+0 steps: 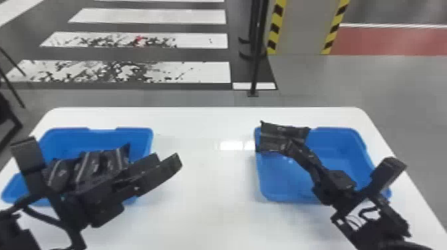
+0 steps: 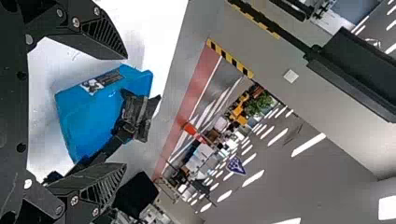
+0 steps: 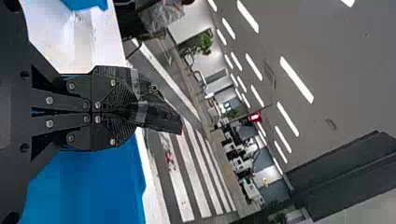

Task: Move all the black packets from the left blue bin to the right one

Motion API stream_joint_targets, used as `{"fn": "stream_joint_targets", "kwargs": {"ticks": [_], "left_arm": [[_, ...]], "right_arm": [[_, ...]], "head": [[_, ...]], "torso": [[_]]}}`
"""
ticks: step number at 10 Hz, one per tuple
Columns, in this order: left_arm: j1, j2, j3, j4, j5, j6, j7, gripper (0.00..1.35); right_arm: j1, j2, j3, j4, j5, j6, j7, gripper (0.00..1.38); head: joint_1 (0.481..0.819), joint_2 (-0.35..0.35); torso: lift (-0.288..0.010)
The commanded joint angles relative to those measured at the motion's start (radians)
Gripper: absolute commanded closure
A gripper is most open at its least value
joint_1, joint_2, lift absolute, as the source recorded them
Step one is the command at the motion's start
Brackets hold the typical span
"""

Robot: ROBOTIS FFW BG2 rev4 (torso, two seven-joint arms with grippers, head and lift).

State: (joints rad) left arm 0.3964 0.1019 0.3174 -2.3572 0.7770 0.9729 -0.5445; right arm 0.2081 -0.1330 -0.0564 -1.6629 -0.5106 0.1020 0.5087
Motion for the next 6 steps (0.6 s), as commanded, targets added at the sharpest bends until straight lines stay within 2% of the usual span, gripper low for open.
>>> {"fn": "stream_joint_targets", "kwargs": {"ticks": [1, 3, 4, 5, 6], "left_arm": [[0.009, -0.004, 0.018, -0.003, -0.001, -0.003, 0.000, 0.25], [0.016, -0.007, 0.040, -0.003, -0.009, 0.001, 0.000, 0.24], [0.016, -0.008, 0.052, -0.003, -0.013, 0.001, 0.001, 0.24], [0.011, -0.010, 0.065, -0.003, -0.025, 0.001, 0.001, 0.24], [0.013, -0.011, 0.085, -0.003, -0.041, 0.001, 0.005, 0.24]], "right_arm": [[-0.012, 0.001, -0.045, 0.017, 0.056, -0.006, -0.013, 1.15], [0.003, 0.006, -0.059, 0.007, 0.088, -0.006, -0.027, 0.42], [0.040, 0.012, -0.067, -0.037, 0.120, -0.006, -0.047, 0.15], [0.108, 0.026, -0.081, -0.128, 0.152, -0.009, -0.082, 0.08], [0.177, 0.043, -0.099, -0.211, 0.194, -0.031, -0.104, 0.13]], "head": [[0.695, -0.051], [0.695, -0.085], [0.695, -0.089], [0.695, -0.086], [0.695, -0.085]], "torso": [[-0.154], [-0.154], [-0.154], [-0.154], [-0.154]]}}
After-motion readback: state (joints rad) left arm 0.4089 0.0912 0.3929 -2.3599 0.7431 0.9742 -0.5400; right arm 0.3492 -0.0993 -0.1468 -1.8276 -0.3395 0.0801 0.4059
